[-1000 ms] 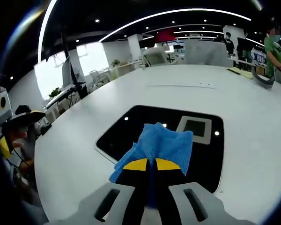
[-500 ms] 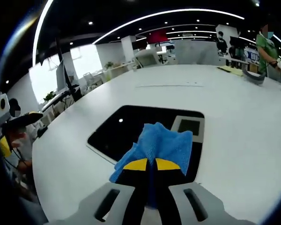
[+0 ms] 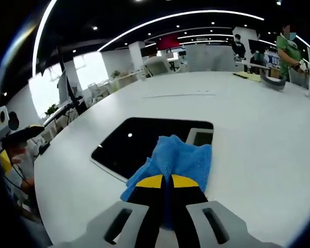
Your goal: Wipe the mirror surface with the cleaning cloth until all visible marks leave the cleaned area.
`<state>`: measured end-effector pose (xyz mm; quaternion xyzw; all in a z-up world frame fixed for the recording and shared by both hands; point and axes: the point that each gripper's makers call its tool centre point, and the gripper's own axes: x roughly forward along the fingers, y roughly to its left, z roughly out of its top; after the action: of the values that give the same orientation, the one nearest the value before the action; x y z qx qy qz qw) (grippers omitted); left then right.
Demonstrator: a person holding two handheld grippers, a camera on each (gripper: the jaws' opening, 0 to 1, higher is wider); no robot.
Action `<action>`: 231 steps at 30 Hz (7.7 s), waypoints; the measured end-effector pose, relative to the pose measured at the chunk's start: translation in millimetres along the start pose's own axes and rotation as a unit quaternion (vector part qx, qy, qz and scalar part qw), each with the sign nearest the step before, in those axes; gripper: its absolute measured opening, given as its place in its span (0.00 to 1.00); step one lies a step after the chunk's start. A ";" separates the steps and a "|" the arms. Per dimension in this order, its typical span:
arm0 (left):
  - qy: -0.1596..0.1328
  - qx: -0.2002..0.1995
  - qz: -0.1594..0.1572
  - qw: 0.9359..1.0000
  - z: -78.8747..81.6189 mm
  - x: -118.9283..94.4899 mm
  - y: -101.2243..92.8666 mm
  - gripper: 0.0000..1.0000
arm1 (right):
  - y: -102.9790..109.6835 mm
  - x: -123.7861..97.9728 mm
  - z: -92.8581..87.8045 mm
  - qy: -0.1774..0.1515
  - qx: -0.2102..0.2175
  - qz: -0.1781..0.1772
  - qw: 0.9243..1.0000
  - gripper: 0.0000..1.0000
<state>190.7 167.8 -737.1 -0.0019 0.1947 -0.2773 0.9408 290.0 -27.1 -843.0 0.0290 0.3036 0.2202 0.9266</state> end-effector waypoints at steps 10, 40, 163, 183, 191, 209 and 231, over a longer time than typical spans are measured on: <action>0.000 -0.004 0.006 1.000 -2.4 -2.0 2.6 0.96 | 0.6 0.2 -0.2 -0.002 -0.008 -0.003 1.000 0.00; 0.008 -0.009 0.013 1.000 -7.2 -0.6 10.7 0.96 | -10.4 20.0 15.4 0.002 -0.007 -0.007 1.000 0.00; 0.024 -0.024 0.048 0.998 -19.8 -13.9 32.5 0.96 | 18.4 88.2 54.8 0.020 -0.057 0.032 0.998 0.00; 0.010 -0.017 0.042 0.999 -11.4 -18.3 23.3 0.96 | 34.5 69.1 38.3 0.020 -0.052 0.040 0.998 0.00; 0.007 -0.015 0.042 0.999 -10.0 -19.8 23.5 0.96 | 35.0 68.1 37.0 0.021 -0.051 0.041 0.998 0.00; 0.003 -0.011 0.040 0.999 -5.8 -21.1 19.4 0.96 | 38.1 61.2 29.6 0.024 -0.051 0.047 0.997 0.00; 0.000 -0.011 0.038 0.999 -5.5 -21.1 16.4 0.96 | 49.0 46.3 19.6 0.020 -0.054 0.057 0.997 0.00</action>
<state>181.0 193.3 -736.3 -0.0049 0.1978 -0.2387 0.9507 315.5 38.3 -843.3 -0.0083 0.3076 0.2893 0.9064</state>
